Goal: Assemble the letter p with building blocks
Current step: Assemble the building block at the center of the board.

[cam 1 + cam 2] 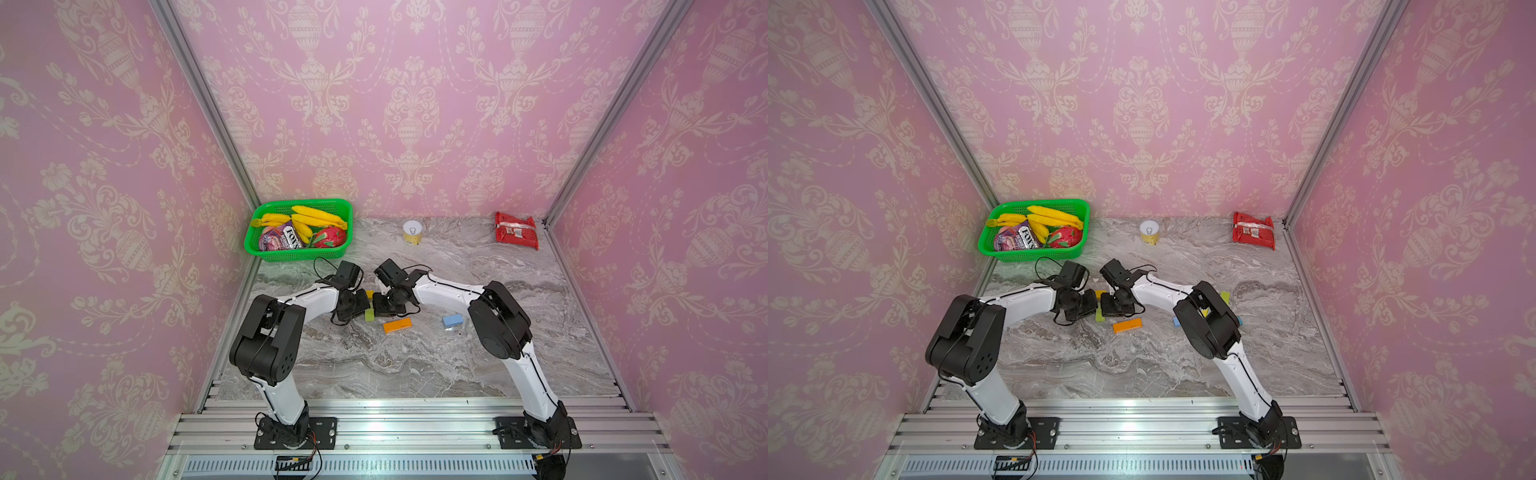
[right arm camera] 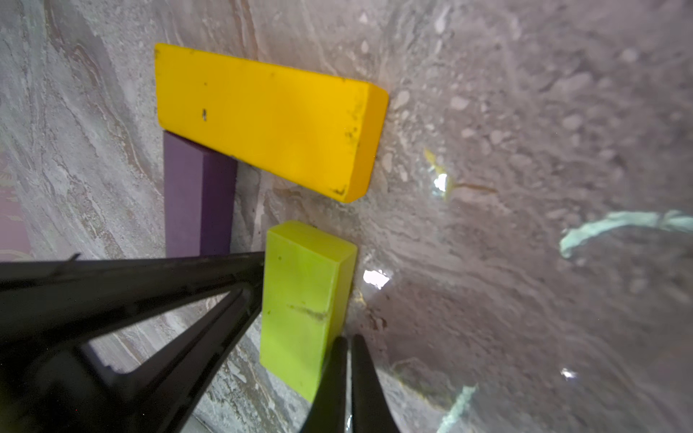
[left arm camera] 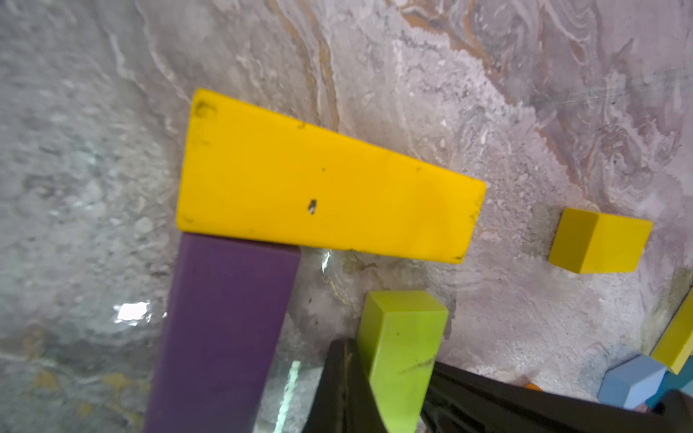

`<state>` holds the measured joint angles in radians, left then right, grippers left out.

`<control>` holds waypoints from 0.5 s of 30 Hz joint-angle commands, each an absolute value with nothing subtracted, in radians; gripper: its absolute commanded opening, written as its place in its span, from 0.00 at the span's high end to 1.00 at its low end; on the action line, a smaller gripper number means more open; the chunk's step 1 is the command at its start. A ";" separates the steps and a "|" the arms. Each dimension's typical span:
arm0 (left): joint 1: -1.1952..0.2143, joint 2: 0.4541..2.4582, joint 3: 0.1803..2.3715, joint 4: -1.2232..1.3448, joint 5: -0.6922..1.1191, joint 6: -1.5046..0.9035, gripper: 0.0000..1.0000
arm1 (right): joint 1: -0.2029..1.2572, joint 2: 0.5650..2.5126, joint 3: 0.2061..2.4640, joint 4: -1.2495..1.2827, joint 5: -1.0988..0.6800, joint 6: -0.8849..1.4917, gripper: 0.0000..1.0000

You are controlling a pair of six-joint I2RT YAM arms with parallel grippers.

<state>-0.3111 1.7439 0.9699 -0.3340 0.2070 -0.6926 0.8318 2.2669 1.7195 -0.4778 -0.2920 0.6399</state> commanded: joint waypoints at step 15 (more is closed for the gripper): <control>-0.316 1.786 1.004 -0.331 0.171 -0.674 1.00 | 0.797 2.314 1.762 -0.515 -0.284 0.653 0.91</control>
